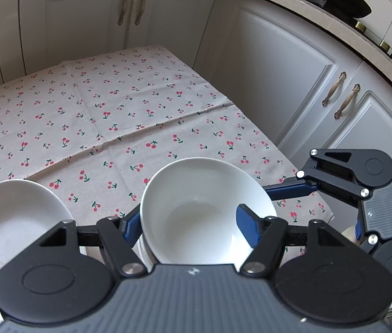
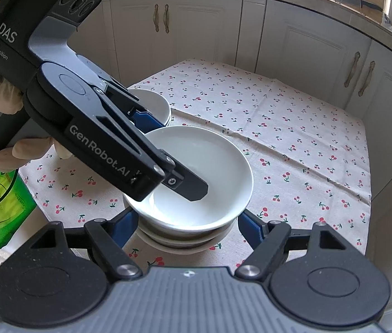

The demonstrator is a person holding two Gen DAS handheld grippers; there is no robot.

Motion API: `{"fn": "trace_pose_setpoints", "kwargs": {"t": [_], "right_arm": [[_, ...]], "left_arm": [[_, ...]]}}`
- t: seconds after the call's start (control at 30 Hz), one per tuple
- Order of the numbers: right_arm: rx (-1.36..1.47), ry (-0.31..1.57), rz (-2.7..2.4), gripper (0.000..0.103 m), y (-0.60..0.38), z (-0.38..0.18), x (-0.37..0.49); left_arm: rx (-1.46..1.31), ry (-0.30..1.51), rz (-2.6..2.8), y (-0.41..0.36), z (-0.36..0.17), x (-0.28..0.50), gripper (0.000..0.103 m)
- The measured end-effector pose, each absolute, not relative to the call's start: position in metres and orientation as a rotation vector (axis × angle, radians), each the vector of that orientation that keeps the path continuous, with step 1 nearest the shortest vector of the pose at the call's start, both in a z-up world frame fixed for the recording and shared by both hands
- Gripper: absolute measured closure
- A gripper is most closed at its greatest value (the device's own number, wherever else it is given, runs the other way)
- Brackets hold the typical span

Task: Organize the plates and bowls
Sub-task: 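Carry the white bowl with both tools and lower it onto the nested bowls, then open both tools to release the bowl and withdraw them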

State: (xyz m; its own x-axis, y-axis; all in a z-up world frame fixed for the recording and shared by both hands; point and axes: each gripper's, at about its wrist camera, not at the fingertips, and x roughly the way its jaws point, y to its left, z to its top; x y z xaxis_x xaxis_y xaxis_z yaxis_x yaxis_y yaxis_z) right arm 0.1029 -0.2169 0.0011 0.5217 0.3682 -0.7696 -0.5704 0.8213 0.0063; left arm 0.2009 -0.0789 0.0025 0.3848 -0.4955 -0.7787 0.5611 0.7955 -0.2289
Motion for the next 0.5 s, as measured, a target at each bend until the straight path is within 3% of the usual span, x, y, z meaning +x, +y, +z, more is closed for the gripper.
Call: {"fn": "trace_pose_setpoints", "kwargs": {"t": [0.5], "right_arm": [[-0.238, 0.863, 0.578, 0.02, -0.2172, -0.0003, 0.105]], "left_arm": [[0.088, 0.963, -0.673, -0.0793, 0.0021, 0.2017, 0.034]]}}
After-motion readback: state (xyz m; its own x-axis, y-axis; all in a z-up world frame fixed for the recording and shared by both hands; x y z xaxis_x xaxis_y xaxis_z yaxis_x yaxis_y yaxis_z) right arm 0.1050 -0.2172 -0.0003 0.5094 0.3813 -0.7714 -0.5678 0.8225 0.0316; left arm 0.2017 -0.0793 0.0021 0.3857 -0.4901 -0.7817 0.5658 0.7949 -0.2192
